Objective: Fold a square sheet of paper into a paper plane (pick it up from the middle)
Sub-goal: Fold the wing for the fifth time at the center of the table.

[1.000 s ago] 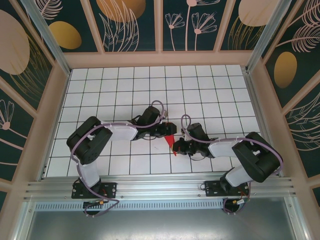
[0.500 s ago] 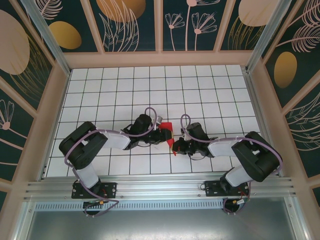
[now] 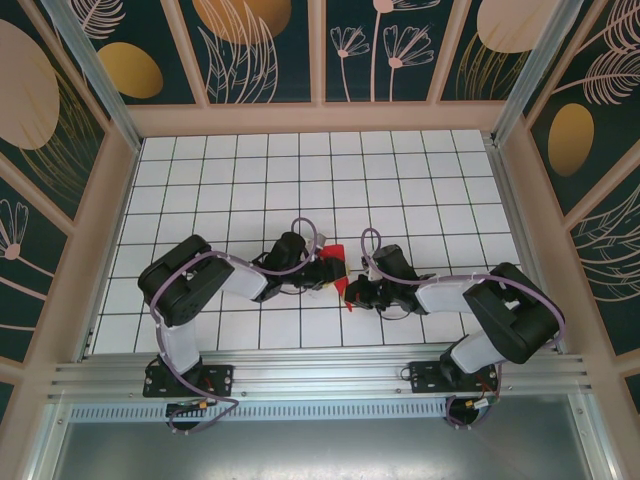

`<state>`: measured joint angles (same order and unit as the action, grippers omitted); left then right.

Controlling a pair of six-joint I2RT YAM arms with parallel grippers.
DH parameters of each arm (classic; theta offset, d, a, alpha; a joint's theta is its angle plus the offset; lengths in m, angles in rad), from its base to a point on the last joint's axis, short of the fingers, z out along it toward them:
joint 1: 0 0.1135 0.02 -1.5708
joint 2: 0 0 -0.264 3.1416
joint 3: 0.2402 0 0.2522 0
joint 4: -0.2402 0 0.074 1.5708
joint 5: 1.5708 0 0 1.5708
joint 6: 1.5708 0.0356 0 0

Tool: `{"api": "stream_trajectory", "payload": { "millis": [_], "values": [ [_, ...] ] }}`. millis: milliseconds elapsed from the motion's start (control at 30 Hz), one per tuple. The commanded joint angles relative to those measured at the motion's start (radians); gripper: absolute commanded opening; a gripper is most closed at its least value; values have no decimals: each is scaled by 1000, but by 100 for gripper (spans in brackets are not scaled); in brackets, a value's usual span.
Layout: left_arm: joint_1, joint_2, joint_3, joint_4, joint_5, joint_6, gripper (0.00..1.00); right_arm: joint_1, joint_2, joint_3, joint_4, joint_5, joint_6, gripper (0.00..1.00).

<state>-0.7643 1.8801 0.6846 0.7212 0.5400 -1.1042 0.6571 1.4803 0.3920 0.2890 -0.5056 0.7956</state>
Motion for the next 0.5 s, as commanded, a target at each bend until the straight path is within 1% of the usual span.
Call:
{"api": "stream_trajectory", "payload": {
  "millis": [0, 133, 200, 300, 467],
  "values": [
    [6, 20, 44, -80, -96, 29, 50, 4, 45, -32, -181, 83, -1, 0],
    [6, 18, 95, -220, -183, 57, 49, 5, 41, -30, -197, 84, -8, 0],
    [8, 14, 106, -262, -219, 66, 49, 6, 37, -30, -199, 85, -9, 0],
    [13, 5, 104, -270, -245, 71, 48, 7, 39, -33, -204, 89, -9, 0],
    [32, 16, 123, -270, -239, 93, 49, 6, 41, -38, -208, 93, -9, 0]
  ]
}}
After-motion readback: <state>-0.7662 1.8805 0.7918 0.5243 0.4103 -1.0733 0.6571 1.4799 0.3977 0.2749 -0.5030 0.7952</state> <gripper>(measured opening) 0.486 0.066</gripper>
